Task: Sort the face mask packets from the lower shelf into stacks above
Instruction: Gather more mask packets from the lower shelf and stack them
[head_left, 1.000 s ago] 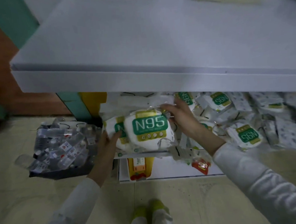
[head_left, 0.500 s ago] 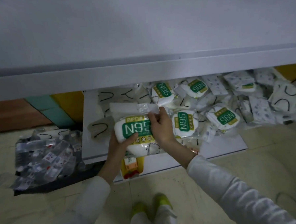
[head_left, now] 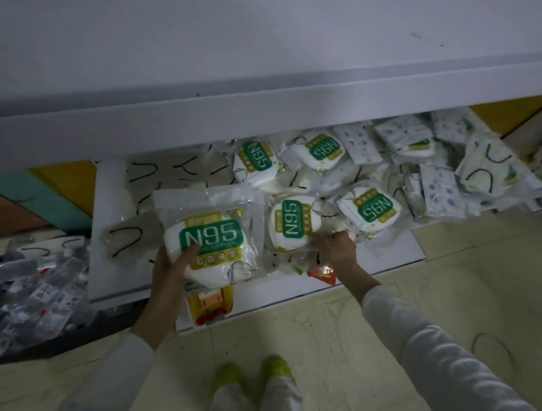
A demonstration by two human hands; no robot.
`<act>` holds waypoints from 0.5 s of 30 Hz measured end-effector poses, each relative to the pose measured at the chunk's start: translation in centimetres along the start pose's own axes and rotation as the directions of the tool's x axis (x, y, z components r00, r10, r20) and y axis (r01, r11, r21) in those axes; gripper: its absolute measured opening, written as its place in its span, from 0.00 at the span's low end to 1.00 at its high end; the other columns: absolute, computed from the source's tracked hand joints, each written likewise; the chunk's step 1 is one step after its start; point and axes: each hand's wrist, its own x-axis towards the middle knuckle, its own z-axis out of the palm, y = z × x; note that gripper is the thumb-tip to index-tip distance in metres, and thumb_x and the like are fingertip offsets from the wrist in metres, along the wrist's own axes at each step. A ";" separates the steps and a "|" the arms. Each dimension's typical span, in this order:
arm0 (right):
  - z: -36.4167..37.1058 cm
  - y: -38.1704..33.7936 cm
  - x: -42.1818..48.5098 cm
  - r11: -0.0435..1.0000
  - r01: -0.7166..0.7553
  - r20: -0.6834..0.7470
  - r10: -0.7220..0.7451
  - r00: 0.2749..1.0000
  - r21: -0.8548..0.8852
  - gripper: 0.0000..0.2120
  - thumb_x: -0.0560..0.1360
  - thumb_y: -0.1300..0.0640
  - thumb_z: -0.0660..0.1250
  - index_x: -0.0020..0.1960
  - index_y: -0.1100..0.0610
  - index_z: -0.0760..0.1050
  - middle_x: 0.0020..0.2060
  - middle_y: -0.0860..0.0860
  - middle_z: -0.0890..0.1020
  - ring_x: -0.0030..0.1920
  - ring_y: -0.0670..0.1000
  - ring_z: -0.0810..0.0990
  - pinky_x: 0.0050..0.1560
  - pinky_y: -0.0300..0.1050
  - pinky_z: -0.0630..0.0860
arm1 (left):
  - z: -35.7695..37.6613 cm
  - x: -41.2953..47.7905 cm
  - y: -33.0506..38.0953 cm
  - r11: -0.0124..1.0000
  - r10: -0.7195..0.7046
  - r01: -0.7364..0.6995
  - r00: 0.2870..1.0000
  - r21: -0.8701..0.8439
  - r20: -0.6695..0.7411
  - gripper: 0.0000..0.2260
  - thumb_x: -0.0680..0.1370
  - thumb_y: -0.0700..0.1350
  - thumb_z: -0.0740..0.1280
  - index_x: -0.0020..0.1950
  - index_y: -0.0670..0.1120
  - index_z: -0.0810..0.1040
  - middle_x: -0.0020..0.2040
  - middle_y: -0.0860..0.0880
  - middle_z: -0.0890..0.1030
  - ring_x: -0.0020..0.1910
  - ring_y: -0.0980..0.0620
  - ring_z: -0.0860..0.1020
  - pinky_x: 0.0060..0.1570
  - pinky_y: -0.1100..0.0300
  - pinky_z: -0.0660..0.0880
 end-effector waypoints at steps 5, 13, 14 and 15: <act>1.1 -1.9 0.5 0.998 -0.003 0.034 0.001 0.999 0.067 0.27 0.69 0.45 0.74 0.59 0.62 0.73 0.53 0.56 0.80 0.53 0.57 0.79 0.46 0.45 0.74 | 0.4 -0.2 -0.2 1.000 0.023 -0.023 0.998 -0.004 -0.059 0.12 0.76 0.39 0.66 0.56 0.53 0.74 0.48 0.54 0.81 0.43 0.58 0.81 0.39 0.59 0.77; 0.7 -3.3 0.1 0.776 -0.127 0.269 -0.056 0.962 0.618 0.22 0.67 0.66 0.74 0.60 0.62 0.75 0.57 0.60 0.81 0.54 0.60 0.81 0.54 0.58 0.79 | 0.1 -0.3 0.3 0.998 0.031 -0.035 0.996 -0.048 -0.082 0.13 0.76 0.41 0.67 0.58 0.54 0.74 0.51 0.53 0.82 0.46 0.55 0.81 0.41 0.57 0.77; 0.3 -3.3 0.0 0.734 -0.137 0.294 -0.088 0.952 0.665 0.23 0.68 0.67 0.72 0.62 0.63 0.74 0.57 0.60 0.80 0.56 0.61 0.80 0.53 0.56 0.80 | 0.1 -0.3 0.5 0.998 0.036 -0.040 0.996 -0.050 -0.082 0.14 0.76 0.41 0.67 0.59 0.53 0.74 0.50 0.53 0.82 0.46 0.56 0.81 0.40 0.57 0.78; -0.1 -3.4 -0.2 0.695 -0.138 0.303 -0.121 0.945 0.706 0.24 0.69 0.69 0.71 0.64 0.64 0.72 0.58 0.60 0.80 0.57 0.61 0.80 0.52 0.55 0.80 | 0.1 -0.3 0.6 0.998 0.038 -0.042 0.996 -0.052 -0.084 0.14 0.76 0.41 0.67 0.60 0.53 0.73 0.51 0.53 0.81 0.46 0.55 0.81 0.40 0.58 0.78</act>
